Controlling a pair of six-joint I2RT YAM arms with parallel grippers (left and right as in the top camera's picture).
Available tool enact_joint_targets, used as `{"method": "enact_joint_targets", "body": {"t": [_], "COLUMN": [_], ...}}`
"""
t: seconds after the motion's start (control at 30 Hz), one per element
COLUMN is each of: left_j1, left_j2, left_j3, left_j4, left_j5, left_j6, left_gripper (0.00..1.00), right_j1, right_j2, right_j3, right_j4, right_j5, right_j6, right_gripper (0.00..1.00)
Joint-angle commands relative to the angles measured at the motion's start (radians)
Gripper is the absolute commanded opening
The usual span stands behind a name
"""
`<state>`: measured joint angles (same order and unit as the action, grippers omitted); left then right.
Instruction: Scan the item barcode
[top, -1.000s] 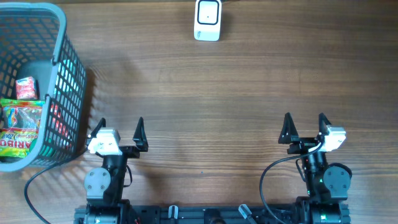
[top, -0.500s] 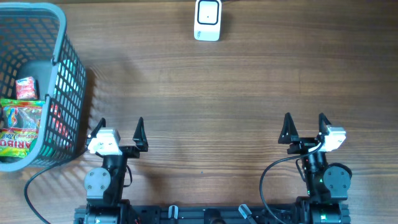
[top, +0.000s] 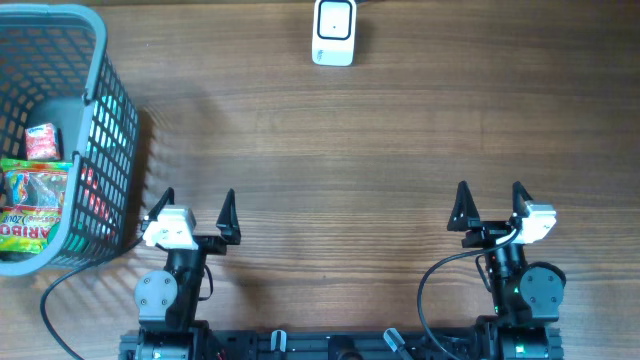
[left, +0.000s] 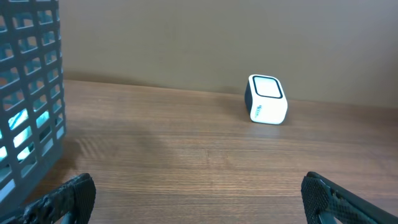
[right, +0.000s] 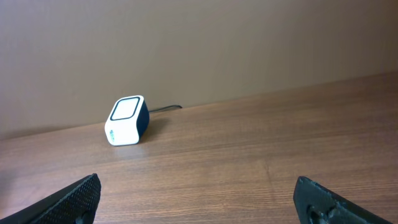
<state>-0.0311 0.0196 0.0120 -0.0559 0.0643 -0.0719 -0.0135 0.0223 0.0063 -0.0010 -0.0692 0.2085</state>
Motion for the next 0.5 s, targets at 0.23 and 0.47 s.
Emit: {"method": "enact_joint_targets", "body": {"t": [0.23, 0.47], "left_j1": [-0.006, -0.006], "left_j2": [0.072, 0.254], "left_j3": [0.164, 0.338], "left_j4": [-0.168, -0.261], "left_j5": [0.081, 0.085], "left_j6": [-0.04, -0.04], "left_gripper": [1.0, 1.0], "right_j1": [0.006, 0.006], "right_j2": [0.005, 0.005], "right_j3": [-0.001, -0.001], "right_j4": [0.002, 0.002], "right_j5": [0.017, 0.017], "right_j6": [0.002, 0.002], "right_gripper": [1.0, 1.0]}}
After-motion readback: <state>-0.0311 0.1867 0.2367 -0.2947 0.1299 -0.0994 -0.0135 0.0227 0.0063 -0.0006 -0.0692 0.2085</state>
